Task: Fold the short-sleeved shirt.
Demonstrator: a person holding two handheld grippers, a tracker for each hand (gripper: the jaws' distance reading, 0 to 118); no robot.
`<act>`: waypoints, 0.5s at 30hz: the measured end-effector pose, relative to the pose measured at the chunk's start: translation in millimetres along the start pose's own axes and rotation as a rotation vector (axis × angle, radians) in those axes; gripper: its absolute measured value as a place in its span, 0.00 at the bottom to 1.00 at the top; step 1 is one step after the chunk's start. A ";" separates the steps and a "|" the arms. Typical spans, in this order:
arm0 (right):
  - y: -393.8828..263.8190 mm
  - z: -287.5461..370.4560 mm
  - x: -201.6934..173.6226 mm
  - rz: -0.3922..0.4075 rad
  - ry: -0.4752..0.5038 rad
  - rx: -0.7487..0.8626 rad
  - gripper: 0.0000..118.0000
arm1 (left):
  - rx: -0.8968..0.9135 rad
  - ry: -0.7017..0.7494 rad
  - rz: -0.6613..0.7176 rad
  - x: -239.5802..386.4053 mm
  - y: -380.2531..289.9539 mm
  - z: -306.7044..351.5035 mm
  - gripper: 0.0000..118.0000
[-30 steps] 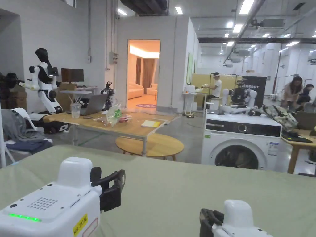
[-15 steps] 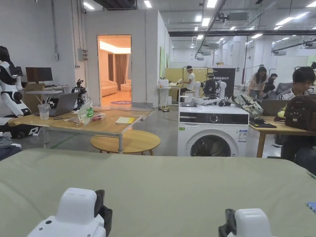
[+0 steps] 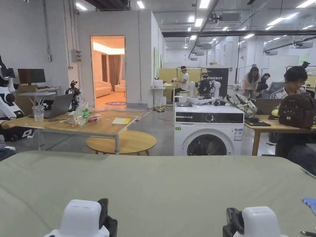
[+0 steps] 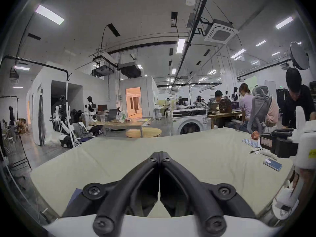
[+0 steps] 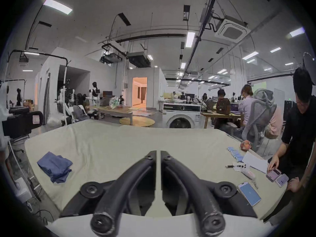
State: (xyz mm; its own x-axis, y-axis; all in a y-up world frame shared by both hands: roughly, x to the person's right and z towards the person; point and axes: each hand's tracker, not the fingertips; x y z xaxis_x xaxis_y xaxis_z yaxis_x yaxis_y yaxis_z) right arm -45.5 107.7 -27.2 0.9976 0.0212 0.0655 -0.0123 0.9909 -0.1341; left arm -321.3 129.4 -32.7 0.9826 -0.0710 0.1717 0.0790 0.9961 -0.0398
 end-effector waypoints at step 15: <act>3.7 3.4 0.6 -0.036 0.031 -0.012 0.92 | -0.041 -0.019 0.036 -1.0 -1.7 -2.9 0.81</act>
State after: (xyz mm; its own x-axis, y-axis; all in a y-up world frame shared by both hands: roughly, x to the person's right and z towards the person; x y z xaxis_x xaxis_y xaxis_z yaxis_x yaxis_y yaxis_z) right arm -45.1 111.8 -24.3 0.9990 -0.0188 0.0402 0.0244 0.9893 -0.1440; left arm -322.0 127.6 -35.7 0.9815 -0.0335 0.1885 0.0506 0.9950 -0.0866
